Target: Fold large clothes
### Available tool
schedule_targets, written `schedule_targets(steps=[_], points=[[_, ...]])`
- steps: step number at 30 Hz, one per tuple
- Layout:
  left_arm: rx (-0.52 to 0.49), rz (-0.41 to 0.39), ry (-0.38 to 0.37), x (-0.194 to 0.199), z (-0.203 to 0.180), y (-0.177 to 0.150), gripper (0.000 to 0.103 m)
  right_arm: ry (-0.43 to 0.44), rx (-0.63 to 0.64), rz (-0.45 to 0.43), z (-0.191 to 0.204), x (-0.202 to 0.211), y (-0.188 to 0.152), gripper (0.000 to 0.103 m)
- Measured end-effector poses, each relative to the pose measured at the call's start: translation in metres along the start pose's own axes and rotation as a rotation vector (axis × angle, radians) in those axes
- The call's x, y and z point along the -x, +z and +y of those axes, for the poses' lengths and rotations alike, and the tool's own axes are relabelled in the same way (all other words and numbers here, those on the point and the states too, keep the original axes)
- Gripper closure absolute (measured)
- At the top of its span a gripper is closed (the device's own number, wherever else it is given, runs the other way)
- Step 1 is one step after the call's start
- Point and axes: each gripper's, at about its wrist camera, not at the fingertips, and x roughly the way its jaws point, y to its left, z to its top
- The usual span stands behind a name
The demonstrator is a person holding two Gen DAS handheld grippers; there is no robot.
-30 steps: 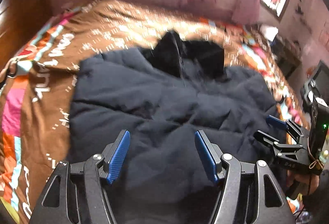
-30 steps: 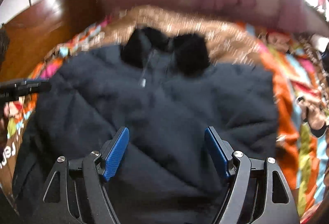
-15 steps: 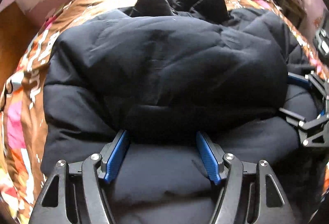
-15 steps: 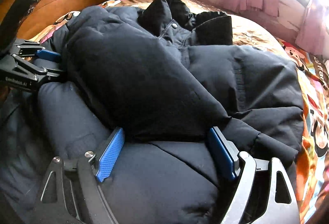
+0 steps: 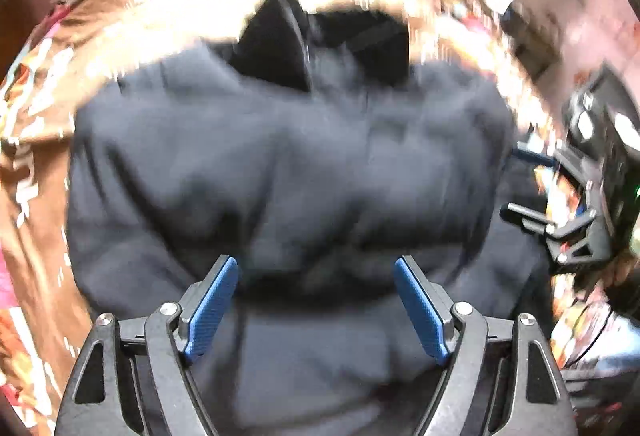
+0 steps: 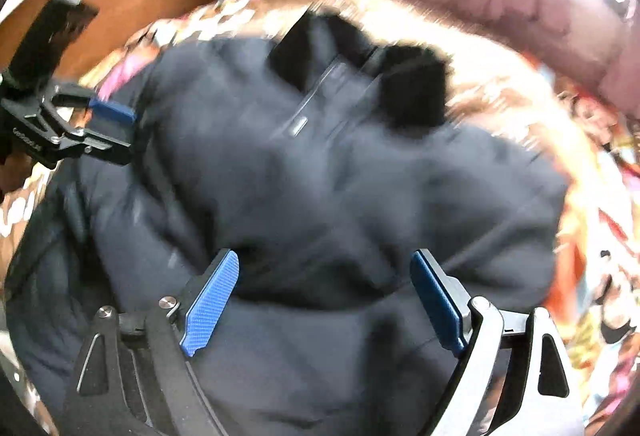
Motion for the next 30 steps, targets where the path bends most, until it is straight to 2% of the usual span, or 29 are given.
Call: schedule_targets(steps=[3,5,8,10,13,14,15,16,17,19,20,21,23,24,26,30], points=[[0.019,-0.108,0.053,0.004,0.003,0.043,0.024,-0.040,-0.055,-0.067,-0.029,0.002,0.030,0.019],[0.027,-0.159,0.130,-0.005,0.007,0.083,0.024,-0.049,-0.096,-0.071,-0.049,-0.008,0.054,0.019],[0.006,-0.219,0.203,-0.018,0.010,0.127,0.024,-0.038,-0.179,-0.070,-0.073,-0.026,0.089,0.019],[-0.013,-0.214,0.233,-0.030,0.012,0.155,0.024,-0.010,-0.207,-0.075,-0.084,-0.039,0.109,0.021],[0.006,-0.195,0.235,-0.042,0.016,0.191,0.025,0.003,-0.204,-0.056,-0.094,-0.061,0.134,0.042],[0.021,-0.189,0.222,-0.047,0.018,0.202,0.025,0.001,-0.197,-0.040,-0.097,-0.070,0.146,0.044],[0.033,-0.182,0.209,-0.053,0.018,0.210,0.029,-0.003,-0.195,-0.021,-0.099,-0.079,0.157,0.044],[0.051,-0.164,0.190,-0.060,0.020,0.216,0.039,-0.002,-0.200,-0.003,-0.103,-0.088,0.167,0.045],[0.082,-0.125,0.162,-0.072,0.022,0.224,0.043,0.011,-0.220,0.015,-0.108,-0.100,0.178,0.046],[0.122,-0.067,0.142,-0.090,0.027,0.231,0.064,0.033,-0.252,0.039,-0.112,-0.115,0.191,0.049],[0.138,-0.038,0.131,-0.099,0.029,0.234,0.070,0.035,-0.260,0.065,-0.112,-0.127,0.196,0.049],[0.152,-0.024,0.131,-0.106,0.030,0.234,0.080,0.035,-0.260,0.084,-0.112,-0.135,0.198,0.049],[0.173,-0.032,0.108,-0.109,0.032,0.235,0.084,0.045,-0.272,0.121,-0.111,-0.151,0.198,0.052],[0.180,-0.036,0.094,-0.109,0.032,0.234,0.092,0.048,-0.279,0.127,-0.111,-0.155,0.198,0.055],[0.165,-0.045,0.077,-0.106,0.032,0.233,0.096,0.091,-0.305,0.121,-0.111,-0.161,0.195,0.091],[0.113,-0.060,0.062,-0.092,0.032,0.230,0.098,0.135,-0.297,0.077,-0.108,-0.151,0.185,0.097]])
